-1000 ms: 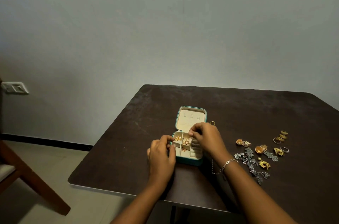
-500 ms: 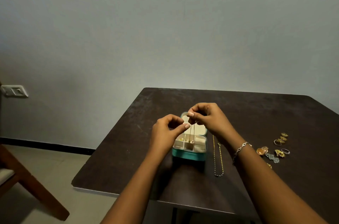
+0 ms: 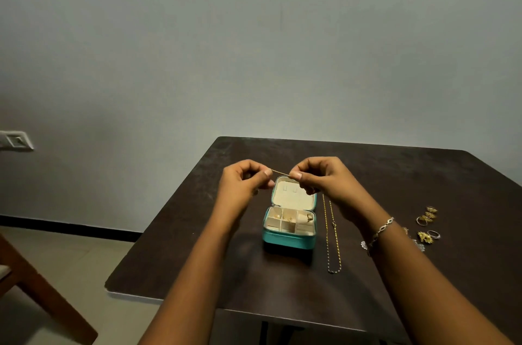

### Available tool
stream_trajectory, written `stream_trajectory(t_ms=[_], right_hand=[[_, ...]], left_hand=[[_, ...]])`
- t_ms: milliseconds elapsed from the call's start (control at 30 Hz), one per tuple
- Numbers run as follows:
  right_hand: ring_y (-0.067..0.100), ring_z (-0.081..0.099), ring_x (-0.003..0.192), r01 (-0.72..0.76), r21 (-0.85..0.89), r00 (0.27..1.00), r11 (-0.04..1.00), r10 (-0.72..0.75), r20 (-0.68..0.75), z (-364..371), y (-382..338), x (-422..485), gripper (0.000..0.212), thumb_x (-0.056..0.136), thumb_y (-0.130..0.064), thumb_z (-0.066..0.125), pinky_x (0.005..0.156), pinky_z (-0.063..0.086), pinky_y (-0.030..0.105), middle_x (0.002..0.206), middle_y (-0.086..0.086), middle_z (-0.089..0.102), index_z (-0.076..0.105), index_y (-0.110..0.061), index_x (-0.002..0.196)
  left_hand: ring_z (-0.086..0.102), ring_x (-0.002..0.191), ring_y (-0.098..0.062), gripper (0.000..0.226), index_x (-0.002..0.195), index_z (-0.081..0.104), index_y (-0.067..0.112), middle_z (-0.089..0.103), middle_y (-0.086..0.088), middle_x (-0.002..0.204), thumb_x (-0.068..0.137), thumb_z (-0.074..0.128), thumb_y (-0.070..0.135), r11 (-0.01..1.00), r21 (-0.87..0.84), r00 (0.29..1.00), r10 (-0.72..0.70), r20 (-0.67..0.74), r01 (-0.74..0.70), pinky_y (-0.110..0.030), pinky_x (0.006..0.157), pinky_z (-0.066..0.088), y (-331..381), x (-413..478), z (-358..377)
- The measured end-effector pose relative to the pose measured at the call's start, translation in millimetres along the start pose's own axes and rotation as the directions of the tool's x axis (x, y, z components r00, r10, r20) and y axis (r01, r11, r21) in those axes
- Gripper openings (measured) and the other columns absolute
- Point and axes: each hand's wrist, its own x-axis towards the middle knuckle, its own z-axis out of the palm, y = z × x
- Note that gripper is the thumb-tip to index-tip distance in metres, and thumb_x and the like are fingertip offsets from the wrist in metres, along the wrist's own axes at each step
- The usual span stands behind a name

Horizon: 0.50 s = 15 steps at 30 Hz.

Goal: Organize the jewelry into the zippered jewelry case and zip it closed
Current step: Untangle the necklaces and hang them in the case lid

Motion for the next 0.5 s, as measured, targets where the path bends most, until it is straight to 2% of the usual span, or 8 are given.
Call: stream_trajectory(t_ms=[133, 233, 333, 433, 500], right_hand=[[0.011, 0.047, 0.06, -0.026, 0.0, 0.999, 1.0, 0.026, 0.019, -5, 6, -5, 0.007, 0.084, -0.006, 0.062, 0.049, 0.038, 0.013, 0.072, 0.014, 0.057, 0.067, -0.002, 0.08], [0.004, 0.049, 0.054, -0.049, 0.024, 0.999, 0.999, 0.049, 0.014, -10, 11, -9, 0.009, 0.083, -0.004, 0.062, 0.048, 0.038, 0.013, 0.07, 0.011, 0.059, 0.067, 0.003, 0.084], [0.002, 0.05, 0.053, -0.099, 0.068, 0.995, 0.993, 0.098, 0.011, -17, 14, -13, 0.008, 0.083, -0.006, 0.062, 0.053, 0.041, 0.017, 0.069, 0.006, 0.06, 0.068, 0.0, 0.082], [0.008, 0.05, 0.055, -0.162, 0.151, 0.987, 0.975, 0.162, 0.013, -23, 17, -18, 0.011, 0.083, -0.007, 0.06, 0.055, 0.043, 0.02, 0.071, 0.011, 0.058, 0.068, 0.001, 0.083], [0.013, 0.051, 0.058, -0.198, 0.212, 0.98, 0.957, 0.201, 0.006, -26, 19, -21, 0.012, 0.084, -0.004, 0.058, 0.055, 0.047, 0.018, 0.069, 0.012, 0.057, 0.069, 0.0, 0.081]], left_hand=[[0.066, 0.058, -0.007, 0.01, 0.078, 0.061, 0.009, 0.061, -0.007, 0.066, 0.087, 0.058, 0.007, 0.995, -0.092, 0.997, -0.05, -0.063, 0.044, -0.018, 0.059, 0.051, 6, 2, -14], [0.066, 0.055, -0.012, 0.009, 0.078, 0.061, 0.009, 0.057, -0.005, 0.059, 0.086, 0.058, 0.008, 0.983, -0.168, 0.991, -0.089, -0.1, 0.072, -0.025, 0.061, 0.056, 11, 3, -22], [0.057, 0.048, -0.012, 0.01, 0.077, 0.06, 0.01, 0.051, -0.006, 0.059, 0.087, 0.059, 0.009, 0.981, -0.169, 0.98, -0.126, -0.153, 0.099, -0.024, 0.054, 0.057, 10, 3, -28], [0.05, 0.042, -0.008, 0.008, 0.078, 0.061, 0.011, 0.048, -0.005, 0.059, 0.086, 0.06, 0.011, 0.98, -0.152, 0.972, -0.158, -0.172, 0.132, -0.024, 0.052, 0.057, 9, 4, -31], [0.046, 0.046, -0.01, 0.009, 0.078, 0.061, 0.012, 0.046, -0.004, 0.06, 0.086, 0.06, 0.011, 0.981, -0.132, 0.971, -0.165, -0.171, 0.144, -0.022, 0.049, 0.055, 8, 4, -34]])
